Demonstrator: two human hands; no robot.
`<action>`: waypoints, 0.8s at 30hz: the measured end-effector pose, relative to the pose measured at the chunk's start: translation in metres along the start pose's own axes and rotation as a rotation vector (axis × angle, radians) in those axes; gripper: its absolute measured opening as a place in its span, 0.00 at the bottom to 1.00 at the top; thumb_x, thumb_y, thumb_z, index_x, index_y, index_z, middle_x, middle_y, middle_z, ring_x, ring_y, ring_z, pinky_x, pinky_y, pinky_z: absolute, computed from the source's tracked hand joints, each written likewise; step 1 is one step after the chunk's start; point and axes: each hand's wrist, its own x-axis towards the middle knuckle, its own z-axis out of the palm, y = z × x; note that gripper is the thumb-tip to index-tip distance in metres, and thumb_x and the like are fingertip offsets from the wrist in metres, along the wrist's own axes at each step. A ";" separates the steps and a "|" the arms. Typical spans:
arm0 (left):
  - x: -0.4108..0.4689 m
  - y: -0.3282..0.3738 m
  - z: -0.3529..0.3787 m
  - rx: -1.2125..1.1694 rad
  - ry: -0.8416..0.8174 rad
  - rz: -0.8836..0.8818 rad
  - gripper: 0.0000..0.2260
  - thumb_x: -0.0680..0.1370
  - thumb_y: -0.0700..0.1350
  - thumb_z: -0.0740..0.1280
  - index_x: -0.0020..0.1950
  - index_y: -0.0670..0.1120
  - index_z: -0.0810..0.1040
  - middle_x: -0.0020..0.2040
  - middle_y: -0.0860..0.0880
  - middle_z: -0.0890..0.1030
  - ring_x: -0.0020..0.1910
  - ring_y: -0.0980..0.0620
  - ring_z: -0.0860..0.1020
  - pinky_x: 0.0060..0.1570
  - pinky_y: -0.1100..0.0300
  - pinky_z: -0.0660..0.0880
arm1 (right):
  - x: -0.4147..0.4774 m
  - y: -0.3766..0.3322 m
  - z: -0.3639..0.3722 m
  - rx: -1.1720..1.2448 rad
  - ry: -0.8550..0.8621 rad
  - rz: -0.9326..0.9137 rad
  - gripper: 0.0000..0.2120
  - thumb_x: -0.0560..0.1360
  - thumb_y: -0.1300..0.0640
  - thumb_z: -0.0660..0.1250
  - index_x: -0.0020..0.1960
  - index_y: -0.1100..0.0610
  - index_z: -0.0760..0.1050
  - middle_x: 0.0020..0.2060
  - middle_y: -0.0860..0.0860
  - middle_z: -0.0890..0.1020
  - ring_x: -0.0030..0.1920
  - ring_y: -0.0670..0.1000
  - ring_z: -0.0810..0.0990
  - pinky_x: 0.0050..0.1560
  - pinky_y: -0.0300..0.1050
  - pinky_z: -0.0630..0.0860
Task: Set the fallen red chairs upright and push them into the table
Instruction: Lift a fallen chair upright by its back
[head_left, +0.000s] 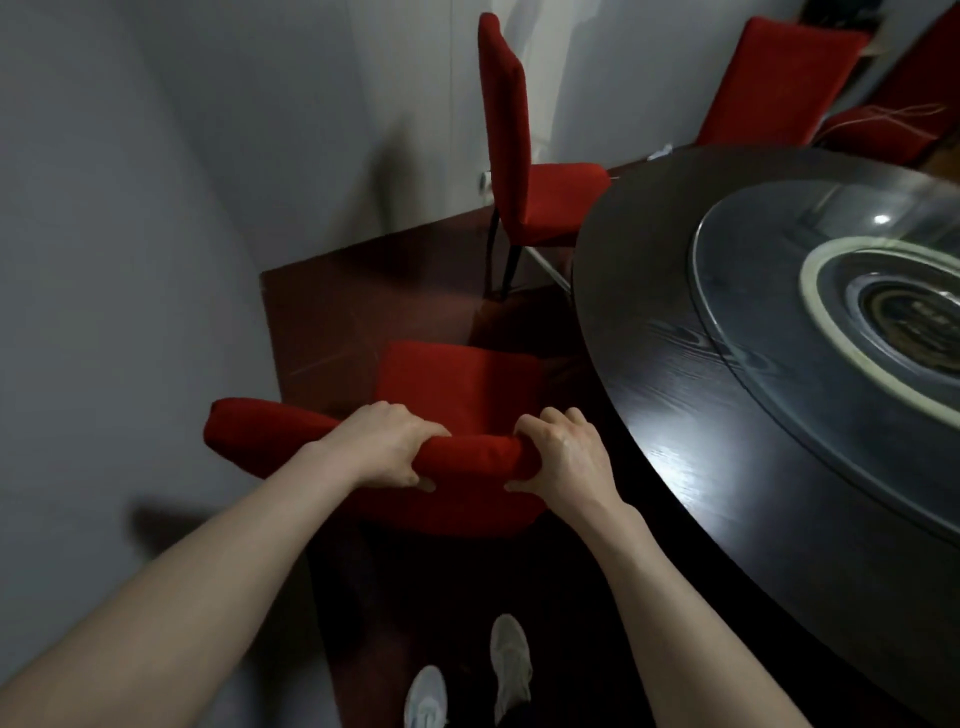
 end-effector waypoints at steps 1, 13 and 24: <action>-0.005 0.002 0.007 0.007 -0.028 0.016 0.27 0.69 0.63 0.72 0.67 0.65 0.70 0.55 0.55 0.81 0.55 0.51 0.79 0.55 0.54 0.76 | -0.010 -0.003 0.005 -0.001 -0.013 0.009 0.28 0.60 0.40 0.80 0.55 0.47 0.75 0.44 0.45 0.74 0.45 0.48 0.65 0.47 0.44 0.68; -0.021 0.042 0.017 -0.139 -0.052 -0.080 0.34 0.64 0.80 0.57 0.66 0.66 0.68 0.61 0.52 0.79 0.59 0.48 0.77 0.55 0.54 0.74 | -0.052 0.002 -0.004 0.063 -0.100 0.050 0.33 0.65 0.45 0.77 0.67 0.46 0.70 0.56 0.51 0.75 0.56 0.56 0.73 0.55 0.50 0.71; -0.007 0.301 0.012 -0.038 0.349 0.373 0.20 0.78 0.54 0.66 0.69 0.50 0.73 0.65 0.52 0.77 0.65 0.51 0.74 0.62 0.54 0.73 | -0.243 0.137 -0.089 0.010 0.045 0.319 0.32 0.71 0.52 0.72 0.72 0.48 0.66 0.61 0.54 0.73 0.60 0.59 0.73 0.57 0.52 0.72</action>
